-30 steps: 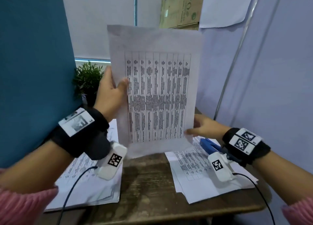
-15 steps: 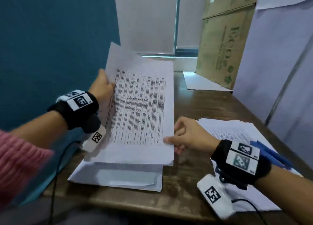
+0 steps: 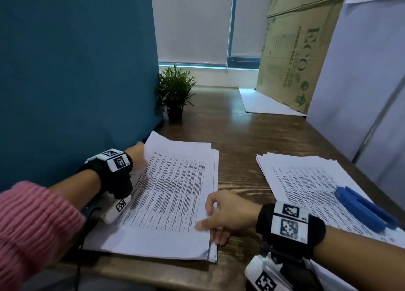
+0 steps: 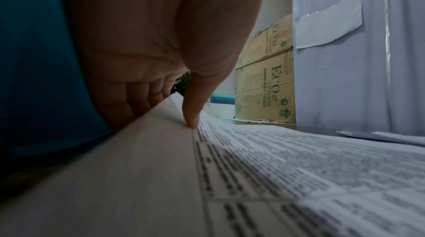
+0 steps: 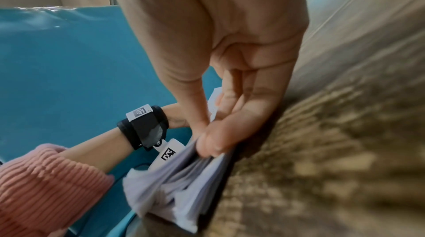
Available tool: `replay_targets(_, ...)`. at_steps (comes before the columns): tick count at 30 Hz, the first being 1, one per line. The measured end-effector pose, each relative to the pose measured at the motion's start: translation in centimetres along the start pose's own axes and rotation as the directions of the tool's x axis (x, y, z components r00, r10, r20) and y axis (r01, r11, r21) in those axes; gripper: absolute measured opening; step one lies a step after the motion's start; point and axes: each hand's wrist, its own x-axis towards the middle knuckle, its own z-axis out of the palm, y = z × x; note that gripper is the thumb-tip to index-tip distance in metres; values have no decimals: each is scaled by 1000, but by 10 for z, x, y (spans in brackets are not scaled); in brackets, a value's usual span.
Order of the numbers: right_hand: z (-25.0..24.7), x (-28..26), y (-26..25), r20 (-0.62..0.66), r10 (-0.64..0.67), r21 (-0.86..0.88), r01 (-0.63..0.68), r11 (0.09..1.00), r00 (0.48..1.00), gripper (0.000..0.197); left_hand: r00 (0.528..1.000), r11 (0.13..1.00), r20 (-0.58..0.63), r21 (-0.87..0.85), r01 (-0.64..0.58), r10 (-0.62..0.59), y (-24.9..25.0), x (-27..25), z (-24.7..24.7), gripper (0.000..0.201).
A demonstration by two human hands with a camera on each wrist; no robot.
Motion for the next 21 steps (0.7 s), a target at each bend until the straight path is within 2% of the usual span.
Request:
replay_targets(2, 0, 1, 1, 33, 18, -4, -18, 1000, 999, 30, 1000, 997, 17, 79, -1, 0, -1, 6, 0, 38)
replay_targets(3, 0, 1, 1, 41, 25, -9, -24, 1000, 999, 29, 999, 994, 35, 105, 5, -9, 0, 7, 0, 45)
replay_targets(4, -1, 2, 1, 46, 31, -13, -30, 999, 998, 28, 999, 989, 50, 146, -14, 7, 1, 7, 0, 39)
replay_targets(6, -2, 3, 1, 48, 43, -25, -41, 999, 998, 25, 997, 978, 75, 206, -33, 18, 3, 8, 1, 5)
replay_targets(8, -4, 2, 1, 59, 49, -42, -47, 998, 997, 23, 997, 967, 67, 251, -50, 34, 6, 6, 2, 12)
replay_targets(10, -7, -3, 1, 75, 42, -76, -36, 996, 996, 22, 998, 955, 48, 295, -42, 29, 7, 5, 2, 29)
replay_targets(12, -15, -12, 1, 68, 7, -93, 0, 996, 998, 22, 999, 942, 9, 333, -48, 47, 14, 2, 2, 33)
replay_targets(15, -39, -37, -2, -21, -59, -86, 57, 995, 998, 17, 986, 949, 45, 268, -166, 159, 41, -9, -6, 37)
replay_targets(18, -74, -68, -3, -203, -127, -171, 93, 981, 971, 10, 927, 925, 63, 64, -374, 370, 89, -36, -13, 34)
replay_targets(20, -99, -84, 2, -372, -175, -279, 70, 958, 912, 10, 850, 850, 50, 12, -526, 525, 124, -62, -10, 33)
replay_targets(21, -112, -91, 7, -460, -204, -370, 22, 929, 864, 11, 802, 802, 55, 18, -597, 595, 140, -74, -7, 32)
